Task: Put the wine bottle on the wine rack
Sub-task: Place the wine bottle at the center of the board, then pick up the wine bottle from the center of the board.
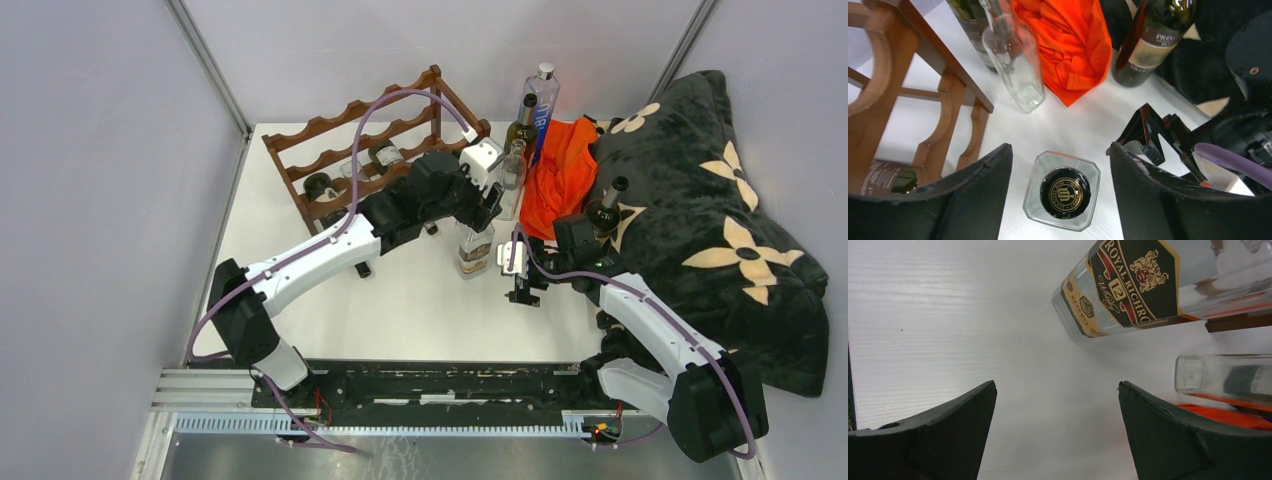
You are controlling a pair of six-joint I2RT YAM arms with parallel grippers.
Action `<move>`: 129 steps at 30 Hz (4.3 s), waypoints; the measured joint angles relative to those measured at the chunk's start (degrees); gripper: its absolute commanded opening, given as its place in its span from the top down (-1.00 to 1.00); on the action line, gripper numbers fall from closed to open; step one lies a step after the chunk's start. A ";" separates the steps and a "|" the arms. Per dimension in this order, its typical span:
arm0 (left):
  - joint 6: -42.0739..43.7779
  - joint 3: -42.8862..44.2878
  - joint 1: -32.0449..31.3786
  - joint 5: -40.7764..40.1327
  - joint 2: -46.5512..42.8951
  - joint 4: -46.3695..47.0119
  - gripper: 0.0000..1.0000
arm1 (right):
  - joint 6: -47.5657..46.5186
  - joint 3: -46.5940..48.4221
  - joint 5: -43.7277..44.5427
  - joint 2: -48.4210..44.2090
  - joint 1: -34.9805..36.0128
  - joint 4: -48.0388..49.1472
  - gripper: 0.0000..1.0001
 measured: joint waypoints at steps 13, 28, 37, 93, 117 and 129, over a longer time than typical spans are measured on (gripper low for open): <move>-1.64 -3.52 0.02 -8.55 -13.66 1.79 -1.00 | -1.22 0.61 -2.21 -0.85 -0.66 -1.57 -0.96; -13.11 -31.08 0.02 -6.36 -44.24 -0.37 -1.00 | -3.08 16.37 -5.86 -4.33 -0.90 -13.14 -0.96; -15.76 -35.50 0.02 -6.38 -51.10 -0.48 -1.00 | 4.87 35.47 -5.25 1.16 -0.48 -17.03 -0.96; 7.21 -57.24 -5.70 8.59 -28.33 42.27 -1.00 | 52.87 8.28 -20.33 -4.55 -12.57 16.48 1.00; 15.43 -50.14 -5.73 8.24 -1.70 53.77 -0.46 | 61.24 -0.79 -27.52 -8.85 -16.26 28.81 0.90; 18.16 -47.95 -5.44 11.21 -5.44 40.37 0.96 | 38.56 3.41 -24.87 -7.65 -17.81 8.15 -0.96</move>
